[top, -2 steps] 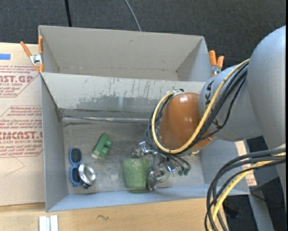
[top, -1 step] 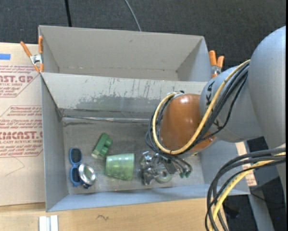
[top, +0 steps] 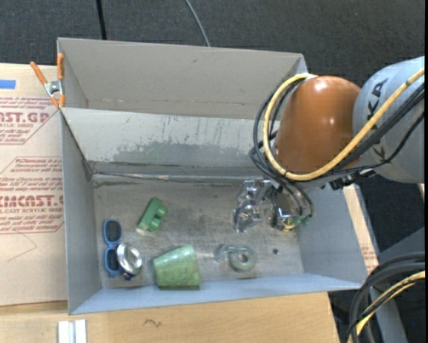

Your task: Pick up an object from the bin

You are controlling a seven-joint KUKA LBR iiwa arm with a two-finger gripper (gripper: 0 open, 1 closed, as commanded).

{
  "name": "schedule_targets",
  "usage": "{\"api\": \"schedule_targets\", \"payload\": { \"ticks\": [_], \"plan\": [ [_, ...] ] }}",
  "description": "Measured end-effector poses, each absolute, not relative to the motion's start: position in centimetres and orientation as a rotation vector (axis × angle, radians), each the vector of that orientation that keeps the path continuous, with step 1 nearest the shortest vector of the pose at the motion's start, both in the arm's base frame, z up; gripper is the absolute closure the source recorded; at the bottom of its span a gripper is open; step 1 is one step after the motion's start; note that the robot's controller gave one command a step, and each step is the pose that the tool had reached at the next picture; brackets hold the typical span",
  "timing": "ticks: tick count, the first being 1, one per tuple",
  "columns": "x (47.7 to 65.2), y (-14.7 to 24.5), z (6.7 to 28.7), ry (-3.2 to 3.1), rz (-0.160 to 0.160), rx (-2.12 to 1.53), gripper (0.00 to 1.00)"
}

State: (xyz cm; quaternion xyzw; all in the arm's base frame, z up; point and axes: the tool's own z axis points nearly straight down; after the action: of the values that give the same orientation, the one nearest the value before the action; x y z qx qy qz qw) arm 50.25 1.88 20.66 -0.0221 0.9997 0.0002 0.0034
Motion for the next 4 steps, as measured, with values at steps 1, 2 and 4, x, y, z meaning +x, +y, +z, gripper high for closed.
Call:
{"api": "schedule_targets", "payload": {
  "ticks": [1, 2, 4],
  "plan": [
    [50.1, 1.9, 20.4, 3.139, 0.0, -0.071, 0.0],
    [50.1, 1.9, 20.4, 3.139, 0.0, -0.071, 1.0],
    [49.9, -3.7, 7.0, 3.084, 0.001, -0.569, 0.0]
  ]
}}
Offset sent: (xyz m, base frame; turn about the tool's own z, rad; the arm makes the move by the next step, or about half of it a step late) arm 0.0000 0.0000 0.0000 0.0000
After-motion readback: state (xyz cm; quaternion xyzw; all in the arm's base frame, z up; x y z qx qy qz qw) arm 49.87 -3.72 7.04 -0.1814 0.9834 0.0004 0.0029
